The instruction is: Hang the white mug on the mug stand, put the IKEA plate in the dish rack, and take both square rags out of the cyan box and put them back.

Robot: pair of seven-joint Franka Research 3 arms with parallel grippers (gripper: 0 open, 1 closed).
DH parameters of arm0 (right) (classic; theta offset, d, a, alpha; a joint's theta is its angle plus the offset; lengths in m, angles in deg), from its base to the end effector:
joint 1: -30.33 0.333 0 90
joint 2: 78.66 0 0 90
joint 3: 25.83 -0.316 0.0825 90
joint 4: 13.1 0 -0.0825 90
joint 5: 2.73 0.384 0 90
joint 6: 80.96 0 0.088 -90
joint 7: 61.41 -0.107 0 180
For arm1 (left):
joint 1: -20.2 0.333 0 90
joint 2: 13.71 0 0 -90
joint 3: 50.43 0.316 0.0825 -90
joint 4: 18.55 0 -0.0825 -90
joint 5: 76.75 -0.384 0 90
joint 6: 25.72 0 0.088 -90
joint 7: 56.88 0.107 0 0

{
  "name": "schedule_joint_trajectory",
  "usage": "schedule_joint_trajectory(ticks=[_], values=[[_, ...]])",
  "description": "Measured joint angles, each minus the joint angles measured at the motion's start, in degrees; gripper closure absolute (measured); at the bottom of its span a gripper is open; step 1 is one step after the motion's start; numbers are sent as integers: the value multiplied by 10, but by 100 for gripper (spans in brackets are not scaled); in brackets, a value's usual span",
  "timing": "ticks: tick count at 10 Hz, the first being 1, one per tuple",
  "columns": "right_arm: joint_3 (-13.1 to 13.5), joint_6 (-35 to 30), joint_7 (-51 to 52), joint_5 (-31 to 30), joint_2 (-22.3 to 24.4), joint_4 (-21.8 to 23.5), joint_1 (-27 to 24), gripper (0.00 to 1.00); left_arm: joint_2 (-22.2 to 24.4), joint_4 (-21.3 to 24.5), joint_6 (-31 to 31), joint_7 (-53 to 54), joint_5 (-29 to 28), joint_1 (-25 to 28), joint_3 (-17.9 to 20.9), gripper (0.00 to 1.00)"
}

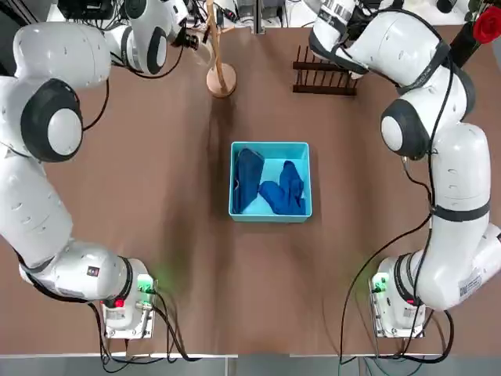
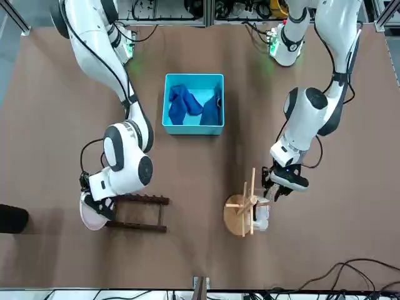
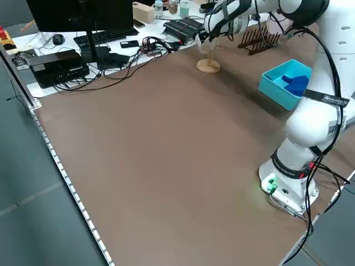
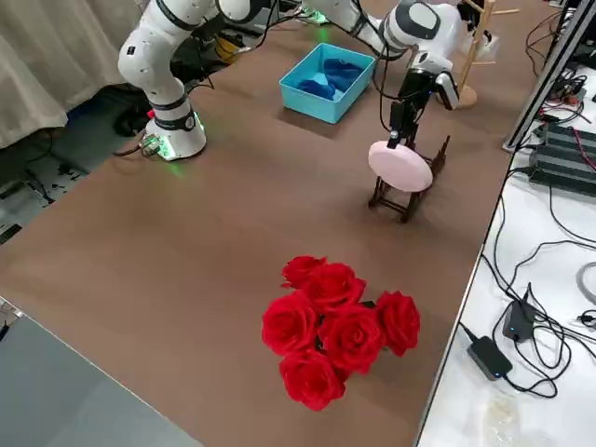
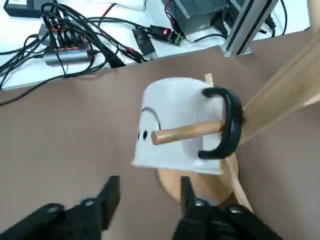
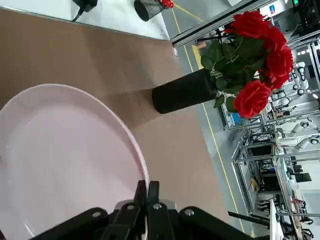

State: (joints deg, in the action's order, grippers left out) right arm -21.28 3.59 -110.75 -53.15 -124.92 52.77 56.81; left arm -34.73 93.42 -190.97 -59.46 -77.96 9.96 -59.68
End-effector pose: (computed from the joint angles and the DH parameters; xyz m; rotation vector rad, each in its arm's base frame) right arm 0.6929 0.2022 0.3329 2.0825 -0.3431 0.2189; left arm 0.6235 -0.2131 0.3563 2.8513 -0.4114 0.8135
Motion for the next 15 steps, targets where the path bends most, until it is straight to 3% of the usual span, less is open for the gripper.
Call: schedule_joint_trajectory(ticks=[2,3,7,8,11,15], values=[[0,0,-7,0,-3,0,1,97,0,-5,3,1,0,5,0,7],[0,0,-8,0,-6,0,3,97,2,-10,14,5,0,11,0,0],[0,0,-10,0,-15,0,12,96,34,-49,203,124,-3,33,11,0],[0,0,-10,0,-15,0,13,92,40,-59,238,150,-3,37,13,0],[0,-1,-10,-1,-17,0,13,49,54,-82,319,157,-3,41,39,0],[0,-1,-1,-9,-20,0,13,45,68,-221,552,156,-2,45,78,0]])
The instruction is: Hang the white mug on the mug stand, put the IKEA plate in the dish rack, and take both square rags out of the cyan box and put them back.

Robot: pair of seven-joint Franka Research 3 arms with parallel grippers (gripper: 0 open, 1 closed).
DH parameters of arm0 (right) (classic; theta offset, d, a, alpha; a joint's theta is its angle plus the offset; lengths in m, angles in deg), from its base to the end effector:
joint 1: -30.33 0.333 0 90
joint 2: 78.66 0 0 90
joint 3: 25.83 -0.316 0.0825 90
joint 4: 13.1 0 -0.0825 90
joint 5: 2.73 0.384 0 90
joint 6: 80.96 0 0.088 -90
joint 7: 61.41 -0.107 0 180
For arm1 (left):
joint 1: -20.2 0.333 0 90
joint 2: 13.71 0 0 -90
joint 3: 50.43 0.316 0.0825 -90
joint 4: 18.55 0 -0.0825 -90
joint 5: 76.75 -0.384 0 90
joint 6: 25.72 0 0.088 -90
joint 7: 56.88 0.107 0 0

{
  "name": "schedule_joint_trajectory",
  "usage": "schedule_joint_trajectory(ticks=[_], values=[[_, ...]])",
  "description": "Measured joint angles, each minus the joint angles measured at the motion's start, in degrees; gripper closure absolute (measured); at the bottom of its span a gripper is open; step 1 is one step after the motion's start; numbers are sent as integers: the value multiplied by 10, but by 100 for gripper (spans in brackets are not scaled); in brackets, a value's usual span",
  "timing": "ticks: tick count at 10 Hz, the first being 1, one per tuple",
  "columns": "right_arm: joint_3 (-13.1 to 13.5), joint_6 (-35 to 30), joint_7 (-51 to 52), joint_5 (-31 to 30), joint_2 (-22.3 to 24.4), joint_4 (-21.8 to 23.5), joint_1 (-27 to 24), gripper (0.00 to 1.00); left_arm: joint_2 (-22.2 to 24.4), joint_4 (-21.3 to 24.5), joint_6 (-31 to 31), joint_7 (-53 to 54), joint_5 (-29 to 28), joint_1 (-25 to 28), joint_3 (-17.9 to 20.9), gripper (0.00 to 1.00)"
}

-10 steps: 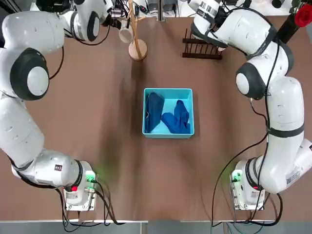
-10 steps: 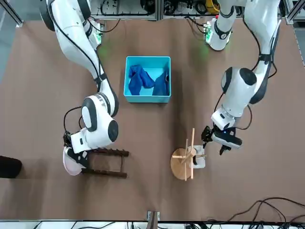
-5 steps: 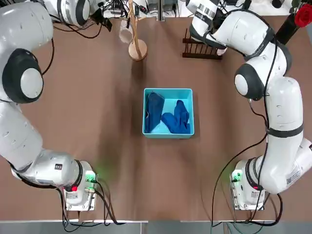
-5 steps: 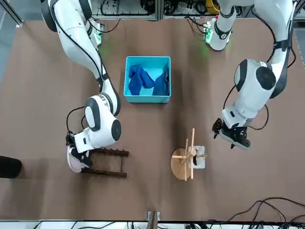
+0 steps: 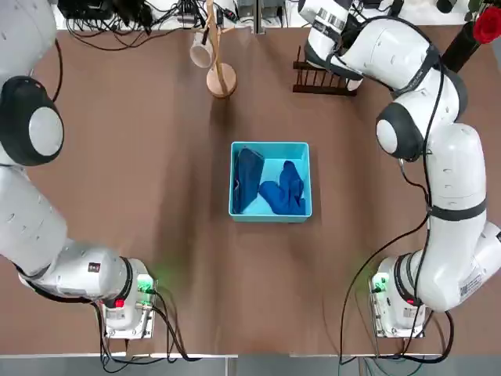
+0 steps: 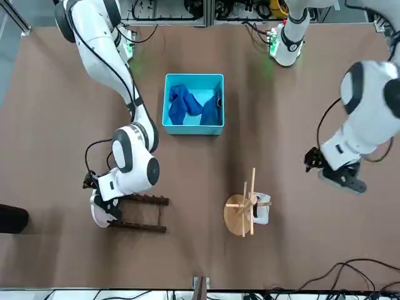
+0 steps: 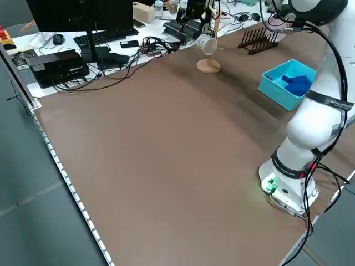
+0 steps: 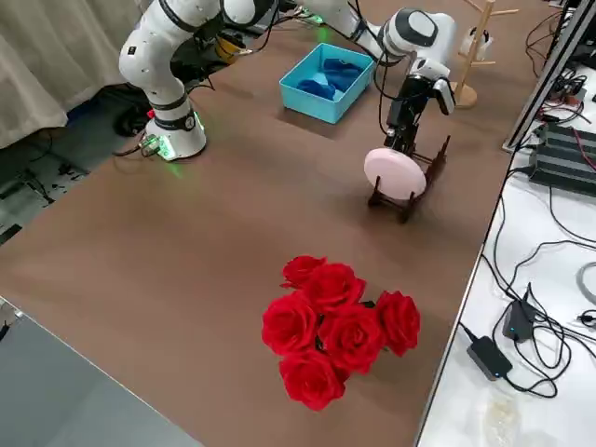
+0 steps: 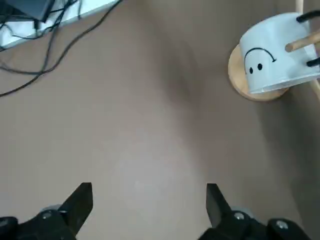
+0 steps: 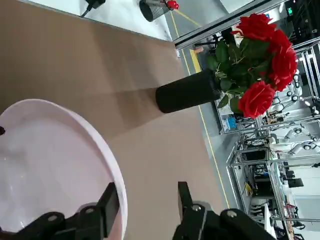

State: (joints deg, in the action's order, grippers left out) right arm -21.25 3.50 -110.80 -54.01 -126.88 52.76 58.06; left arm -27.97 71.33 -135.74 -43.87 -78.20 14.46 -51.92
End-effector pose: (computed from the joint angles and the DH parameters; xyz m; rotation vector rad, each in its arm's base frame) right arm 0.6888 0.2160 0.3100 2.0598 -0.2966 0.2122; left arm 0.6441 -0.0783 0.5078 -3.0644 0.5569 -0.1585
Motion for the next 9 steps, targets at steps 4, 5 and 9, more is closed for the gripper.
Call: schedule_joint_trajectory(ticks=[4,5,9], values=[[4,28,7,-6,0,-1,-2,44,56,-58,130,-4,40,1,43,0],[4,42,7,-6,0,-1,-3,43,74,-57,152,-21,41,1,47,0],[6,96,-18,-6,0,-1,-8,37,98,-18,138,-89,41,-1,39,0]])
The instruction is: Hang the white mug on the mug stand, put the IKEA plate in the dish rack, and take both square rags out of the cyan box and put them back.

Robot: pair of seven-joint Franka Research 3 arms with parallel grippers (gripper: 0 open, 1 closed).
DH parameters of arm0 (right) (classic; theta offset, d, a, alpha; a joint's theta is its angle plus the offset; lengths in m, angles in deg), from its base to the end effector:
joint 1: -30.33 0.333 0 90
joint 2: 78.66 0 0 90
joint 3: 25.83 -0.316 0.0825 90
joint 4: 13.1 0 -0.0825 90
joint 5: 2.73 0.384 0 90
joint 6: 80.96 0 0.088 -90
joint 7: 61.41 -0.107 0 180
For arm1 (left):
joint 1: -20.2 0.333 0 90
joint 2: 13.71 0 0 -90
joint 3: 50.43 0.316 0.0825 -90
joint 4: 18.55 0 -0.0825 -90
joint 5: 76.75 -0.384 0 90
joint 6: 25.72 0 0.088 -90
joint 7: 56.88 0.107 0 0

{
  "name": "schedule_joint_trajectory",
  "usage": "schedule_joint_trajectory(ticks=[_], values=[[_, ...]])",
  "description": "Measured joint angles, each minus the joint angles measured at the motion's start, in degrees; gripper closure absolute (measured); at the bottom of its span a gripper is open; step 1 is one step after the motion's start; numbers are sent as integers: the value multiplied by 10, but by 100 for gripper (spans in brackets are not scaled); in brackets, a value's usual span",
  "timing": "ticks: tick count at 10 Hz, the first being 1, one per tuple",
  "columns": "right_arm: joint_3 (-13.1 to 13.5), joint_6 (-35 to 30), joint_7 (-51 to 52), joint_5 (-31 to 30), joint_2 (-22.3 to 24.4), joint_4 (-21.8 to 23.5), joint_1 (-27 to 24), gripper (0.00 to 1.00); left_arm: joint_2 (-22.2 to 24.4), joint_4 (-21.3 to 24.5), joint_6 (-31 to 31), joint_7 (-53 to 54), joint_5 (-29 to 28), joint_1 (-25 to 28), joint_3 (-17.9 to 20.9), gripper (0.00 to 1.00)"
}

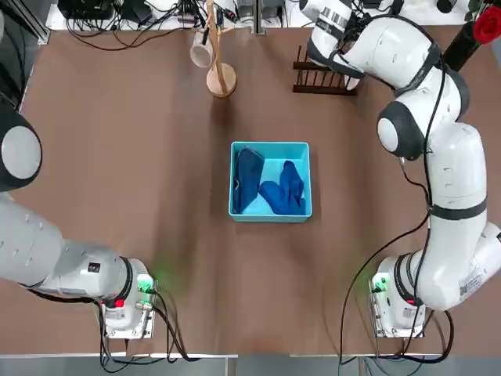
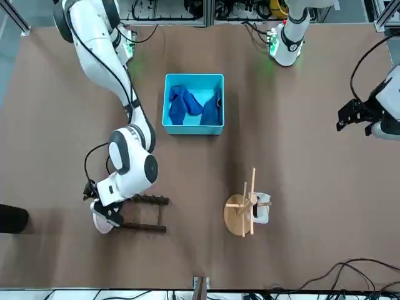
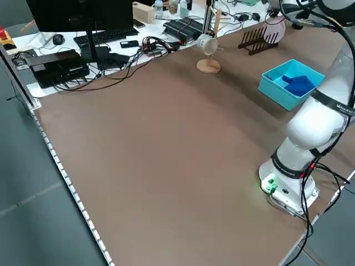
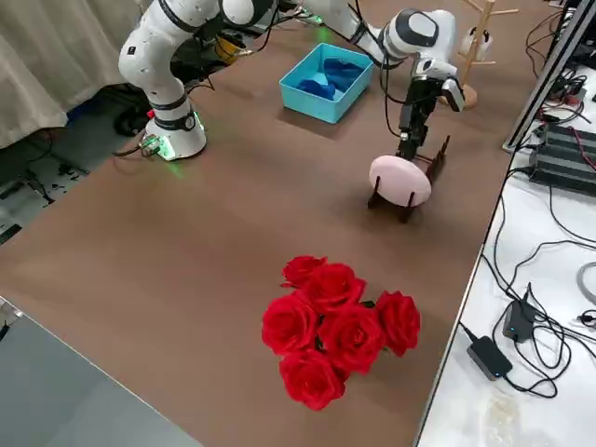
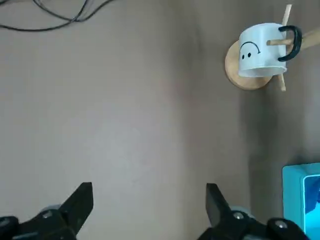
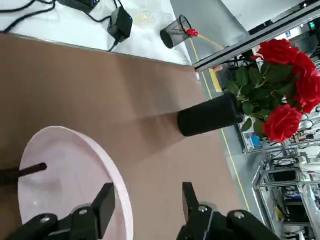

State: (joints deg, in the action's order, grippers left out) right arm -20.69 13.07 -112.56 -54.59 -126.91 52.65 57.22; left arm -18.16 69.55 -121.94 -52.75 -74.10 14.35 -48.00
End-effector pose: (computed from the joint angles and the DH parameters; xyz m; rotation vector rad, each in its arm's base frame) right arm 0.7081 0.2194 0.3124 2.1440 -0.2739 0.3671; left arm 0.5873 -0.0406 0.6060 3.0912 -0.1988 0.0998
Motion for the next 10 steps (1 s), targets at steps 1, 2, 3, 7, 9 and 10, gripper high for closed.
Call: schedule_joint_trajectory(ticks=[1,2,3,7,9,10], values=[[0,7,-3,0,0,0,0,35,-5,3,-9,-1,0,2,-5,0],[-2,11,-8,3,0,0,0,26,-10,4,-14,-2,-6,4,-14,0],[-4,13,-15,6,0,0,1,20,-15,4,-18,-4,-22,4,-26,0],[-4,5,-7,96,18,-11,6,15,-16,-2,-21,-43,-36,12,-39,0],[3,-10,71,178,69,-21,-4,15,-16,-3,-16,-43,-26,16,-30,0],[5,-14,117,227,107,-24,-26,15,-16,-4,-15,-43,-22,16,-25,0]])
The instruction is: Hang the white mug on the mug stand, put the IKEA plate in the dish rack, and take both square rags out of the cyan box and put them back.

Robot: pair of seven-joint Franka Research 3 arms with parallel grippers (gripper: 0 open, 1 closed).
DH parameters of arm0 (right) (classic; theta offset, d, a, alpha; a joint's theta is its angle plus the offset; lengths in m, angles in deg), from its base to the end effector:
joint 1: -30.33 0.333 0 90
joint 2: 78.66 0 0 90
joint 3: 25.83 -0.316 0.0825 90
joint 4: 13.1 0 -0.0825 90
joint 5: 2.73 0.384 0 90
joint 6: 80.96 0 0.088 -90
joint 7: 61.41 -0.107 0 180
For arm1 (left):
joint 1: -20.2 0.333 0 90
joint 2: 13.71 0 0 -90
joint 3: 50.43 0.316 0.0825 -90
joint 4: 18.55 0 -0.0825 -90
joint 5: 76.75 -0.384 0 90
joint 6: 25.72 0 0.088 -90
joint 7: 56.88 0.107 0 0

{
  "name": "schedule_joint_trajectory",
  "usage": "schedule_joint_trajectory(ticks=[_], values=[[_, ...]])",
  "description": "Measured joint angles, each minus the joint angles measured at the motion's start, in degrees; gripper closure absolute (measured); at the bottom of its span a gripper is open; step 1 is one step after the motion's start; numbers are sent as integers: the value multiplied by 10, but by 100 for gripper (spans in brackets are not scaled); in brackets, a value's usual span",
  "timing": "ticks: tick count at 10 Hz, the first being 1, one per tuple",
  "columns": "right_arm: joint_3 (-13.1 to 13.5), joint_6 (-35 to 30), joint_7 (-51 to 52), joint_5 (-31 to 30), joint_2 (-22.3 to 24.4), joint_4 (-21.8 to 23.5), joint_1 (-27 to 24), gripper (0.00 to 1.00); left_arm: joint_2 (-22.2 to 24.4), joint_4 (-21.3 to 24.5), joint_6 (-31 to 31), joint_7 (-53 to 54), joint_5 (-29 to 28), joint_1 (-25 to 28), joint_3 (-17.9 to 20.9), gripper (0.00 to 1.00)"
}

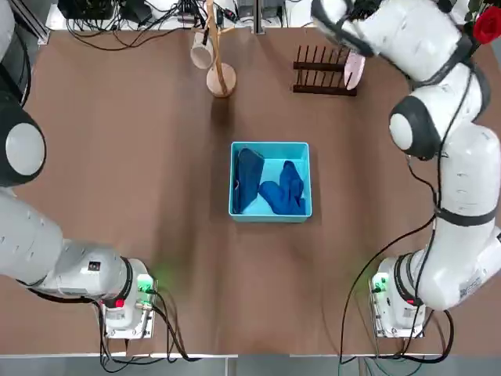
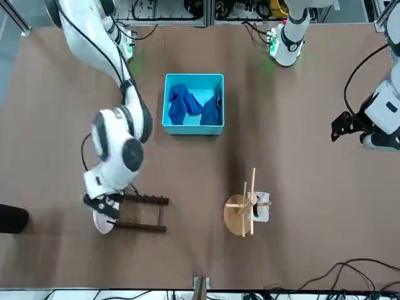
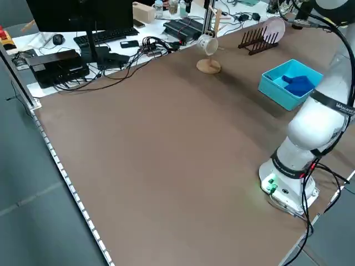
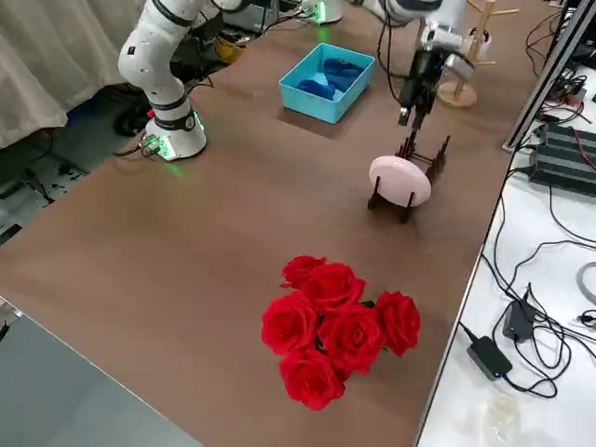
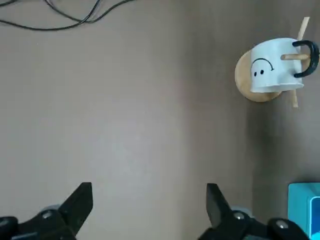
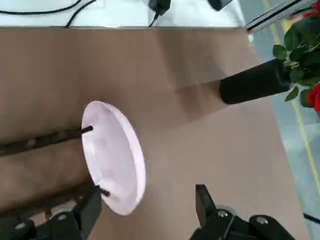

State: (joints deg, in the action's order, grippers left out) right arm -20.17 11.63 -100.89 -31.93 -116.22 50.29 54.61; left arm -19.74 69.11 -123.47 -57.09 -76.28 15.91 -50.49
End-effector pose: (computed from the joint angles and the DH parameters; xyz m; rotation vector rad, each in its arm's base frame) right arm 0.6965 0.2040 0.4400 2.5446 -0.3672 0.2068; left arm 0.5973 -0.0462 0.5957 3.1266 -0.1117 0.1103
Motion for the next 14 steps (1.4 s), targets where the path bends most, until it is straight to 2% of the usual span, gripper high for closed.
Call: schedule_joint_trajectory(ticks=[3,4,6,10,11,14], values=[[2,-49,195,154,109,-1,-108,12,0,-2,0,0,1,-1,2,0],[2,-69,254,189,133,-1,-144,11,0,-2,1,0,1,-2,2,0],[2,-95,314,250,161,1,-200,3,0,-3,1,0,1,-2,2,0],[1,-117,338,260,197,11,-226,1,0,-3,1,0,1,-1,2,0],[1,-117,352,260,222,35,-230,1,0,-3,1,0,1,-2,2,0],[-1,-111,370,261,337,153,-233,1,0,-3,1,0,1,-1,2,0]])
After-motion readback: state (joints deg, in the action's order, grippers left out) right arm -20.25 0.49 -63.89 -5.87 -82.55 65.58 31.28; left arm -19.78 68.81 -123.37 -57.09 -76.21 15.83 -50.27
